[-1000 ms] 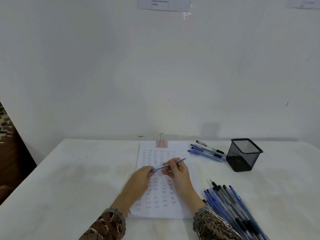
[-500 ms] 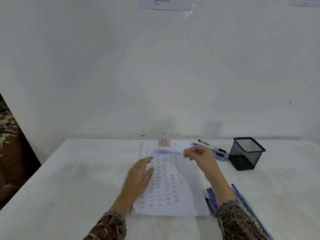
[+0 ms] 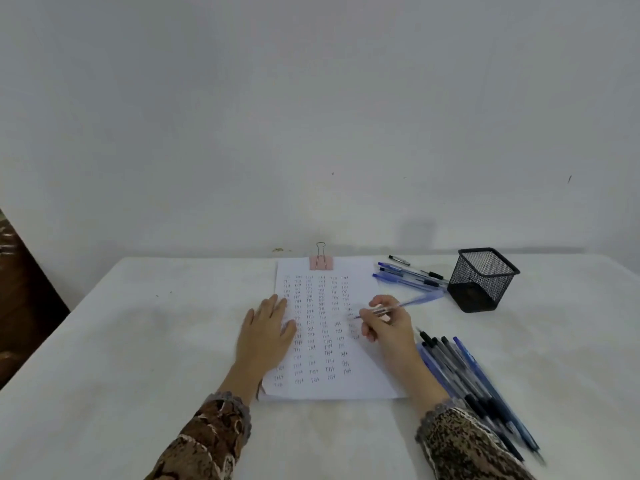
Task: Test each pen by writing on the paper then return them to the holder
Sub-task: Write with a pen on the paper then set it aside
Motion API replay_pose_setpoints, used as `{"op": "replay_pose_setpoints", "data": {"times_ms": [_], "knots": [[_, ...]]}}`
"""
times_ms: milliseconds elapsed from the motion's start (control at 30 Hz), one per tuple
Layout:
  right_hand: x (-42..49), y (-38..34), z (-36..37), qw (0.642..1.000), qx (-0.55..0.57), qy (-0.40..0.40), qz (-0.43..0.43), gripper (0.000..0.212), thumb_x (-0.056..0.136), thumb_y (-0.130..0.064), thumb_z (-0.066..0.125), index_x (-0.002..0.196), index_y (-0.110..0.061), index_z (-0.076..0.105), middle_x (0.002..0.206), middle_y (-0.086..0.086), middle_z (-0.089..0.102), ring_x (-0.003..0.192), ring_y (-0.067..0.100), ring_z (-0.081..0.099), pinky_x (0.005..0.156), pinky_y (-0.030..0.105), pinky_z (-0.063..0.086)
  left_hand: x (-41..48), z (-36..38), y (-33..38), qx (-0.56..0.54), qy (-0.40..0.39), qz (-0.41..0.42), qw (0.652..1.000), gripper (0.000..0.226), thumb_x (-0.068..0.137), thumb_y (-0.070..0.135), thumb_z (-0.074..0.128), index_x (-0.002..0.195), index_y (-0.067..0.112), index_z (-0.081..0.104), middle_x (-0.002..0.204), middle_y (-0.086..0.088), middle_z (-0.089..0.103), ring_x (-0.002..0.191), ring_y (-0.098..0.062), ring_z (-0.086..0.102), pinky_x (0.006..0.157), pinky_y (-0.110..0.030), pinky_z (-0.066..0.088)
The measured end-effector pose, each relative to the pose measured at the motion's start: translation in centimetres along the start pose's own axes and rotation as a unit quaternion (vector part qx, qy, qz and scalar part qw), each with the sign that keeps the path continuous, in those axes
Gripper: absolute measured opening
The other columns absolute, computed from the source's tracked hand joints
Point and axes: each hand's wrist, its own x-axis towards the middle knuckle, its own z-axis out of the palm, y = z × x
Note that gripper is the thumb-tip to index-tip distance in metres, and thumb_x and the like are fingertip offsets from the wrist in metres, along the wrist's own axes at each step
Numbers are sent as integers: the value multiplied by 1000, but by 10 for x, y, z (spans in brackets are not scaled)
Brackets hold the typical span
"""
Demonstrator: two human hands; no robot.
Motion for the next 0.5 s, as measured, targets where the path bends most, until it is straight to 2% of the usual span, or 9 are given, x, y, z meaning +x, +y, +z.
{"op": "replay_pose_setpoints", "data": {"times_ms": [100,167,267,367,500], "knots": [[-2,6,1,998,-60,18,-30,54,72,20,51,52,-25,29,64,1,28,48,10,27,51,22,25,0,0,0,2,2,2,1000,55,99,36,28,148,18,13,157,2,6,144,-14,3,117,-33,0],[-4,8,5,998,-63,8,-26,54,66,19,47,49,-26,23,61,-2,23,52,10,18,55,25,18,0,1,1,5,3,4,1000,55,99,36,27,148,17,13,157,0,7,144,-15,4,117,-34,1],[-3,7,9,996,-81,5,-23,58,65,23,46,47,-26,22,57,-5,23,49,7,20,52,22,22,1,2,1,17,-3,1,1000,57,97,41,21,148,17,12,157,-1,6,144,-15,3,117,-35,1],[-4,6,12,994,-107,4,-27,55,65,23,46,47,-24,23,57,-4,25,48,6,24,49,16,29,1,2,3,18,-5,-3,1000,55,99,36,25,148,17,11,157,-1,5,144,-15,2,117,-35,0],[-5,7,13,991,-125,-24,-30,51,66,21,48,50,-20,22,58,-5,25,49,7,25,52,18,27,1,2,3,19,2,-2,1000,55,99,35,27,148,17,12,157,-1,6,144,-15,3,117,-35,1]]}}
